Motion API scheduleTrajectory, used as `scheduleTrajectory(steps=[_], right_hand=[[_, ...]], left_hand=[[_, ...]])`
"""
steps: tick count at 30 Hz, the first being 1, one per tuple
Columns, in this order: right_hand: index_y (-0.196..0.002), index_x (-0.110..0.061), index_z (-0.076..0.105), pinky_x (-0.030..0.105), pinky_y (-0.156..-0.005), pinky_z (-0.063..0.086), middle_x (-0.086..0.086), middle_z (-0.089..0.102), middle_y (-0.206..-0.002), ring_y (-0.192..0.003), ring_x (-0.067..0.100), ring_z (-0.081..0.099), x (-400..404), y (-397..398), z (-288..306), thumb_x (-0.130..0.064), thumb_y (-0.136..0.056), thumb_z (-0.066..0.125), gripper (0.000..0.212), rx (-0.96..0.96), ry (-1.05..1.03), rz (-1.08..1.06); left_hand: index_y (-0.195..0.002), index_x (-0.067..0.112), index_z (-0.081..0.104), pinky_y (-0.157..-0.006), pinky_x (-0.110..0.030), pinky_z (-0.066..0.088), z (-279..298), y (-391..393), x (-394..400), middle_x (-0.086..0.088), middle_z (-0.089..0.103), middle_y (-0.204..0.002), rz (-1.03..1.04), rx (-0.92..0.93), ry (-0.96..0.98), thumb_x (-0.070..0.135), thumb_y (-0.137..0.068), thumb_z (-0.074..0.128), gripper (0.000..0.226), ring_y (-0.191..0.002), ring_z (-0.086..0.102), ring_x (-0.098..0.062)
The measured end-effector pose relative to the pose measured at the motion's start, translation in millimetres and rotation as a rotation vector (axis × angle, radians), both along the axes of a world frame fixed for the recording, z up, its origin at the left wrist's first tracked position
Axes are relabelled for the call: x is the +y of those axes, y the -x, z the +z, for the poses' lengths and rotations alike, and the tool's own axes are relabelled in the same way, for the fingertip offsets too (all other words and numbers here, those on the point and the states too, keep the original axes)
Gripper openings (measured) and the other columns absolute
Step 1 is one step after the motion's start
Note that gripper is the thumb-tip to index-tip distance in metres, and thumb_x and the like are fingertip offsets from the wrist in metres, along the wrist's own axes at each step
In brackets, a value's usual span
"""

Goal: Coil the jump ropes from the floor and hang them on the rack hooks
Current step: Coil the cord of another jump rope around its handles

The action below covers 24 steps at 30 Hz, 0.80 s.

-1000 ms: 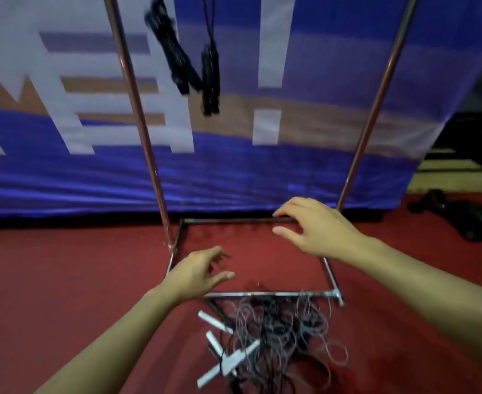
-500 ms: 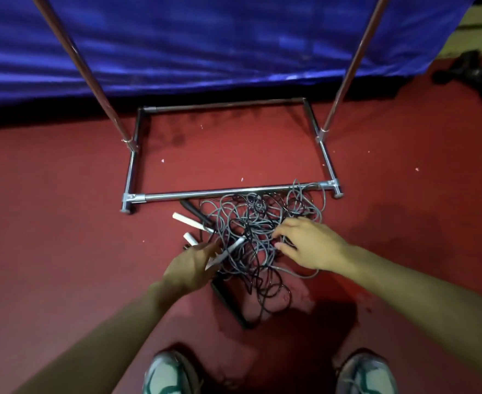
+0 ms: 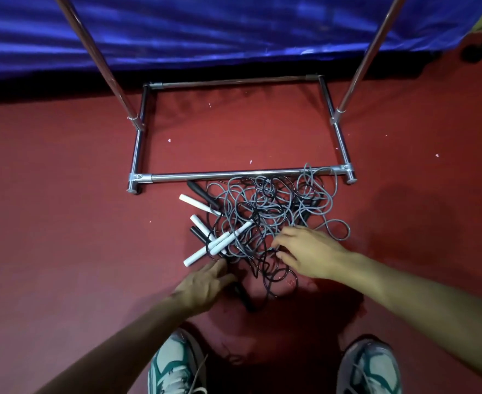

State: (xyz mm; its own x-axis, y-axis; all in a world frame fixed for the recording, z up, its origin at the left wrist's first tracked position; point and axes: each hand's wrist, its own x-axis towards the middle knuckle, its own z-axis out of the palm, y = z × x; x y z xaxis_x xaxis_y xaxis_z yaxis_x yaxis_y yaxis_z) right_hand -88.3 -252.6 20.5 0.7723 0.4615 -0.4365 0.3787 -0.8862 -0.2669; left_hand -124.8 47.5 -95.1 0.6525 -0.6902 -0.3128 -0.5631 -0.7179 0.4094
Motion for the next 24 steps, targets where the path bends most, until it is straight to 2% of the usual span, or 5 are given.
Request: scheduleTrajectory(steps=[4, 9, 15, 19, 24], right_hand=[[-0.131, -0.03, 0.057, 0.039, -0.1, 0.05, -0.008, 0.055, -0.128, -0.124, 0.019, 0.054, -6, 7, 11, -0.043, -0.104, 0.047, 0.031, -0.014, 0.012, 0.029], [-0.135, -0.031, 0.055, 0.036, -0.107, 0.044, -0.007, 0.056, -0.128, -0.122, 0.017, 0.054, -23, 17, 23, -0.046, -0.099, 0.055, 0.039, 0.041, -0.097, 0.026], [-0.102, -0.026, 0.07, 0.027, -0.088, 0.046, -0.016, 0.071, -0.092, -0.091, 0.003, 0.062, -9, 27, 96, -0.025, -0.098, 0.062, 0.009, 0.127, -0.446, -0.155], [-0.087, -0.01, 0.064, 0.035, -0.081, 0.055, 0.0, 0.06, -0.062, -0.068, 0.025, 0.063, -21, 5, 187, -0.028, -0.111, 0.039, 0.039, 0.295, -0.852, -0.445], [-0.091, -0.006, 0.061, 0.03, -0.058, 0.038, -0.003, 0.037, -0.061, -0.053, 0.012, 0.033, -35, -12, 317, -0.03, -0.107, 0.045, 0.033, 0.093, -1.092, -0.477]], left_hand=[[-0.104, 0.03, 0.058, -0.092, -0.043, 0.05, 4, 4, -13, 0.004, 0.046, -0.109, 0.033, -0.119, -0.001, 0.048, -0.099, 0.031, 0.033, -0.107, 0.053, -0.022], [-0.107, 0.032, 0.052, -0.084, -0.036, 0.041, 44, -5, -26, 0.007, 0.06, -0.102, 0.026, -0.062, 0.283, 0.034, -0.102, 0.053, 0.005, -0.097, 0.054, -0.021], [-0.106, 0.017, 0.048, -0.064, -0.024, 0.041, 218, -42, -58, 0.008, 0.059, -0.081, 0.223, 0.026, 0.599, 0.014, -0.106, 0.054, 0.007, -0.069, 0.053, -0.009], [-0.108, 0.012, 0.046, -0.07, -0.026, 0.043, 342, -77, -49, 0.003, 0.062, -0.085, 0.362, -0.16, 0.746, 0.014, -0.108, 0.048, 0.003, -0.073, 0.055, -0.017], [-0.099, 0.021, 0.052, -0.072, -0.03, 0.039, 467, -96, -38, 0.011, 0.051, -0.075, 0.531, -0.148, 0.905, 0.059, -0.093, 0.055, 0.039, -0.071, 0.045, -0.008]])
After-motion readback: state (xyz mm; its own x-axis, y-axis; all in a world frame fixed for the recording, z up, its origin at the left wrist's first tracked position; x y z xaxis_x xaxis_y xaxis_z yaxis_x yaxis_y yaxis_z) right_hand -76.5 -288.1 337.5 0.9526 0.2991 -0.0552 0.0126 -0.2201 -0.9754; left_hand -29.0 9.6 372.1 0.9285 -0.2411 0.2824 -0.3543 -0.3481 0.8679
